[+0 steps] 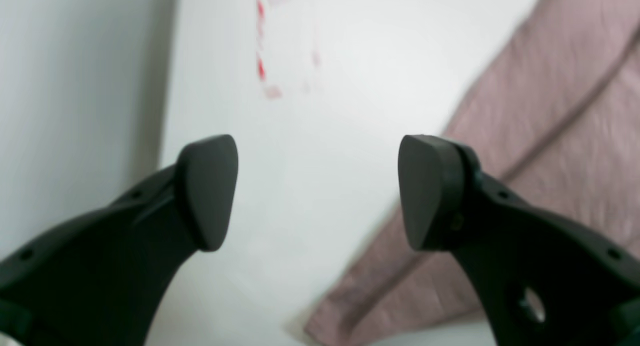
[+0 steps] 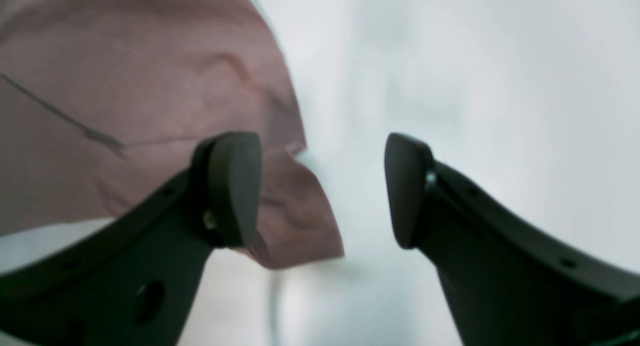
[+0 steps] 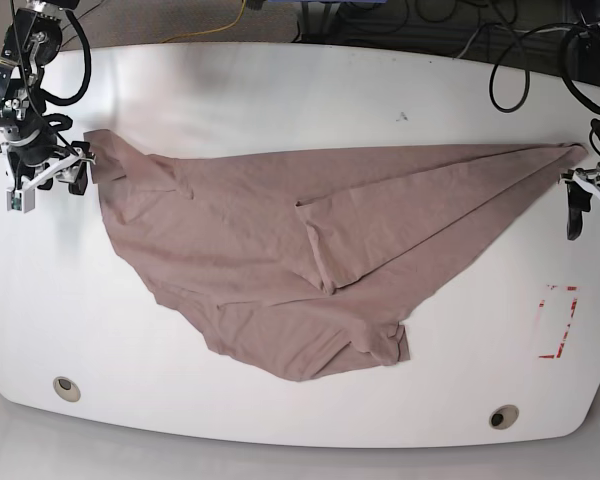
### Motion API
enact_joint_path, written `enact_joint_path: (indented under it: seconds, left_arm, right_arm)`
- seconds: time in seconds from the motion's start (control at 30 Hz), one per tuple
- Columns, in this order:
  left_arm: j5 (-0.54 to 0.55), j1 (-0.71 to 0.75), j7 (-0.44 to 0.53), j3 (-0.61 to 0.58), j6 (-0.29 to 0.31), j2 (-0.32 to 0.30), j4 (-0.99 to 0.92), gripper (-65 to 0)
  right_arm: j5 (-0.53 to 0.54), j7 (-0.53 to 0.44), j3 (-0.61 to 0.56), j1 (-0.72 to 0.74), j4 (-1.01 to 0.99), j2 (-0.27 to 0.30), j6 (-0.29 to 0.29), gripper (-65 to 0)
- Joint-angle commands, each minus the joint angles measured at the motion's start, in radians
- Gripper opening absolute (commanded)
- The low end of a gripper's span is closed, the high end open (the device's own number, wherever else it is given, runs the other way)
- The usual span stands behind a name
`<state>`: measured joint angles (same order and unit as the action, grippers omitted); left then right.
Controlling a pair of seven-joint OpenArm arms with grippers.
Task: Layout the t-shirt on the table in an organized manner, then fold the t-shirt properly
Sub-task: 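Release the t-shirt and move the left gripper onto its middle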
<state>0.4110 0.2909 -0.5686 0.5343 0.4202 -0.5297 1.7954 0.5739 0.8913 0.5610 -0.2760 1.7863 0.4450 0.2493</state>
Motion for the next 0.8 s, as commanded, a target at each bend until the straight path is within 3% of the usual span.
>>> enact_joint_path:
  seconds: [0.0,0.33,0.5,0.67,0.77]
  left_arm:
    - [0.007,-0.025,0.014,0.005,-0.002,-0.014,0.014,-19.1]
    - [0.002,-0.134,0.014,0.002,-0.002,0.076,0.013,-19.1]
    - [0.002,-0.178,0.014,-0.069,-0.002,0.102,0.016,-19.3]
    - [0.009,-0.186,0.015,-0.159,-0.002,0.102,0.022,-19.3]
    - [0.009,-0.187,0.017,-0.224,-0.002,0.110,0.022,-19.1]
  right_arm:
    - [0.004,-0.024,-0.006,0.044,0.019,0.021,-0.001,-27.5]
    - [0.002,-0.024,-0.068,0.206,0.016,0.010,-0.001,-27.3]
    - [-0.010,-0.024,-0.128,0.291,-0.036,0.011,-0.001,-27.3]
    - [-0.102,-0.030,-0.186,0.392,-0.150,0.008,0.002,-27.2]
    - [-0.170,-0.094,-0.241,0.446,-0.224,0.007,0.005,-27.1]
